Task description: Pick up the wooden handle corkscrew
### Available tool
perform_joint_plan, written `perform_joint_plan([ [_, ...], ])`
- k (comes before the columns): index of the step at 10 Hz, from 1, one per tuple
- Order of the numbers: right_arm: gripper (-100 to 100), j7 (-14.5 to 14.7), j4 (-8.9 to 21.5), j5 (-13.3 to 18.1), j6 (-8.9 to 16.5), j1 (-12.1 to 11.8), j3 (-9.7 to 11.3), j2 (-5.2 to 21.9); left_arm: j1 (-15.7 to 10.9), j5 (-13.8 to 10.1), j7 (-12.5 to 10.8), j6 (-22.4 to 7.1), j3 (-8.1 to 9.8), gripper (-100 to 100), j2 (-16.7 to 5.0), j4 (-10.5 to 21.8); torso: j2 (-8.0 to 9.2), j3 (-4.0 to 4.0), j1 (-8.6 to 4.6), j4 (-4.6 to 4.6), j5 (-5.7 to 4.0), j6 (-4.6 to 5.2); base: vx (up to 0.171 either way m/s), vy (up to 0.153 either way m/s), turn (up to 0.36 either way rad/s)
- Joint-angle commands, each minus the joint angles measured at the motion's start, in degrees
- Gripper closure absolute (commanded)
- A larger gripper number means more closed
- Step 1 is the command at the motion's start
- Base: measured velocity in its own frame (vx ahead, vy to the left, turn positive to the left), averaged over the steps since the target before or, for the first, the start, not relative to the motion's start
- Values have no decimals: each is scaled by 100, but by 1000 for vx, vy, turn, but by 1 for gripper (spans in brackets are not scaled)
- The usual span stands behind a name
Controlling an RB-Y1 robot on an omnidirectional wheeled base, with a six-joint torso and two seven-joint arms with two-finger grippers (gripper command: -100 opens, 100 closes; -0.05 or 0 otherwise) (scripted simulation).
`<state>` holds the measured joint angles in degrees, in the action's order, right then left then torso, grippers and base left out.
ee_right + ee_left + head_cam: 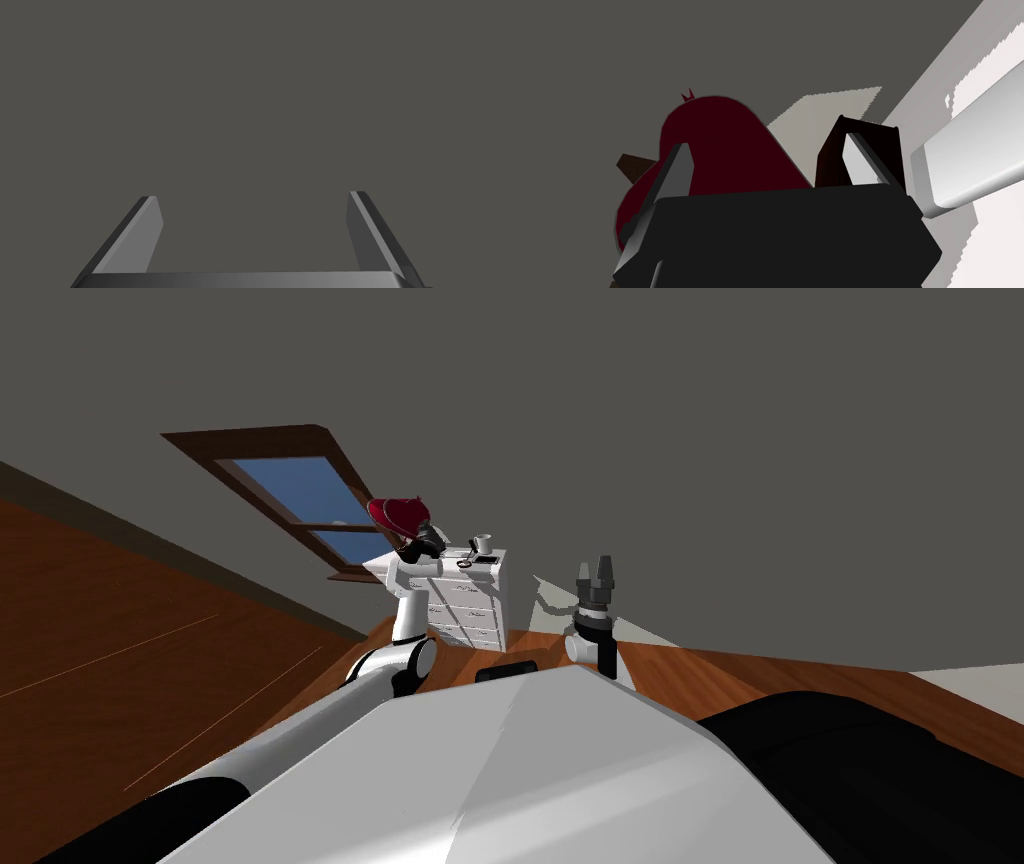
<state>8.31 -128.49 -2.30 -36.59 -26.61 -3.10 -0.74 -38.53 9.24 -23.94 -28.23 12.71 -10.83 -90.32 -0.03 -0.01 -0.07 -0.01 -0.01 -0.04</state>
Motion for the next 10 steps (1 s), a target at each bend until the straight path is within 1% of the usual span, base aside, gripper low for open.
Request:
perform_joint_plan([
  [1,0,0,0,0,0,0,0,0,-286,23,-138,-286,46,-100,7,267,0,0,0,0,0,0,2,-26,95],
  [2,0,0,0,0,0,1,0,0,-387,23,-138,-299,46,-100,7,267,-1,-1,-3,-1,-1,4,0,-13,-25],
  [3,0,0,0,0,0,1,0,0,-620,53,-390,-569,143,-100,17,526,1,0,-2,0,-1,5,-2,-19,137],
  [4,0,0,0,0,0,0,0,0,-783,53,-390,-716,143,-100,17,654,1,0,-1,0,0,1,1,-27,99],
  [5,0,0,0,0,0,1,0,0,-861,53,-390,-717,143,-100,17,654,0,0,-4,0,-1,4,4,-13,4],
  [6,0,0,0,0,0,1,0,0,-1071,76,-643,-1003,241,-100,31,873,0,0,-1,-1,-1,5,14,-22,181],
  [7,0,0,0,0,0,0,0,0,-1224,76,-643,-1135,241,-100,31,1008,-3,-2,-2,-1,0,0,10,-31,95],
  [8,0,0,0,0,0,1,1,0,-1329,76,-643,-1135,241,-100,31,1044,-4,-3,-5,-2,-1,5,2,-17,-25],
  [9,0,0,0,0,0,1,1,0,-1522,93,-897,-1396,340,-100,47,1268,-1,-1,-3,-1,-1,5,9,-36,161],
  [10,0,0,0,0,0,0,0,0,-1679,93,-897,-1550,340,-100,47,1396,-2,-2,-7,-1,-1,1,16,-39,110],
])
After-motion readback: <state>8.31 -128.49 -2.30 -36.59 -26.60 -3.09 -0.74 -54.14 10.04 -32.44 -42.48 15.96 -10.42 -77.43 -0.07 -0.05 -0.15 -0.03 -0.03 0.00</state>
